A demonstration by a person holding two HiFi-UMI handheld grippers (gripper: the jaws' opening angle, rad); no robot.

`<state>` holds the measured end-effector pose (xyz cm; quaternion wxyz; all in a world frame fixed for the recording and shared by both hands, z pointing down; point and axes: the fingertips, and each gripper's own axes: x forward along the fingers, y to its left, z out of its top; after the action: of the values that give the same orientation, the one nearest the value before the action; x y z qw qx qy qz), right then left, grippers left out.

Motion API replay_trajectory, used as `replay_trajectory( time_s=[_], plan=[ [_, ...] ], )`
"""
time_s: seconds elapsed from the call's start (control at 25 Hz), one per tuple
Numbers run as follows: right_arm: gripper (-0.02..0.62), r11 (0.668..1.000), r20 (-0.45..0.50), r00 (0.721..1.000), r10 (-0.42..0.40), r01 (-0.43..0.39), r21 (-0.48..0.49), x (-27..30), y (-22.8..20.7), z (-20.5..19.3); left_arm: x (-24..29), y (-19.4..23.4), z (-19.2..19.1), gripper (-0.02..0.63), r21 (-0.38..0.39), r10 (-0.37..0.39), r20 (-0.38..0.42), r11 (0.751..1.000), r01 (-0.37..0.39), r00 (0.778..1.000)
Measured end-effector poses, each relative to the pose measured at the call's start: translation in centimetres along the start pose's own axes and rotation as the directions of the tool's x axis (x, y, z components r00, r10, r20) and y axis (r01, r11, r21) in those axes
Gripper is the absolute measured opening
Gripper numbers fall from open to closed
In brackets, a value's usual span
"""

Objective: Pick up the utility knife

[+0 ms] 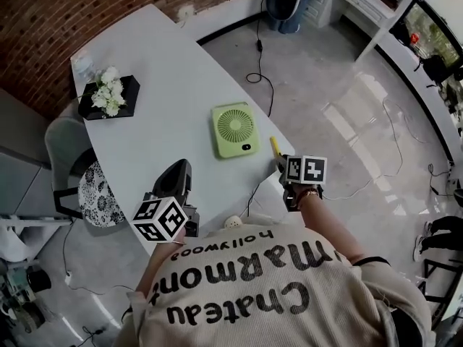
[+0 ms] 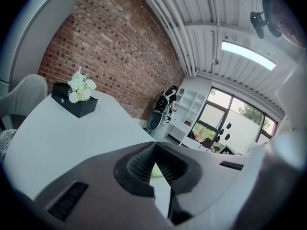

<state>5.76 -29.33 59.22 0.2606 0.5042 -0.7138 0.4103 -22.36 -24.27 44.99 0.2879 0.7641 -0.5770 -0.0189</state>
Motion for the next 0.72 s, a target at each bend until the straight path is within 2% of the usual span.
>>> replay_trajectory(
  time_s=[0.32, 0.72],
  plan=[
    [0.067, 0.994, 0.043, 0.996, 0.081, -0.084, 0.069, -1.0, 2.3, 1.8, 0.4, -0.5, 0.7, 0.000, -0.002, -0.015, 0.016, 1.000, 0.015, 1.000],
    [0.067, 0.990, 0.103, 0.986, 0.130, -0.135, 0.043, -2.4, 4.8, 3.9, 0.6, -0.9, 0.1, 0.002, -0.009, -0.019, 0.001, 1.000, 0.019, 1.000]
  ],
)
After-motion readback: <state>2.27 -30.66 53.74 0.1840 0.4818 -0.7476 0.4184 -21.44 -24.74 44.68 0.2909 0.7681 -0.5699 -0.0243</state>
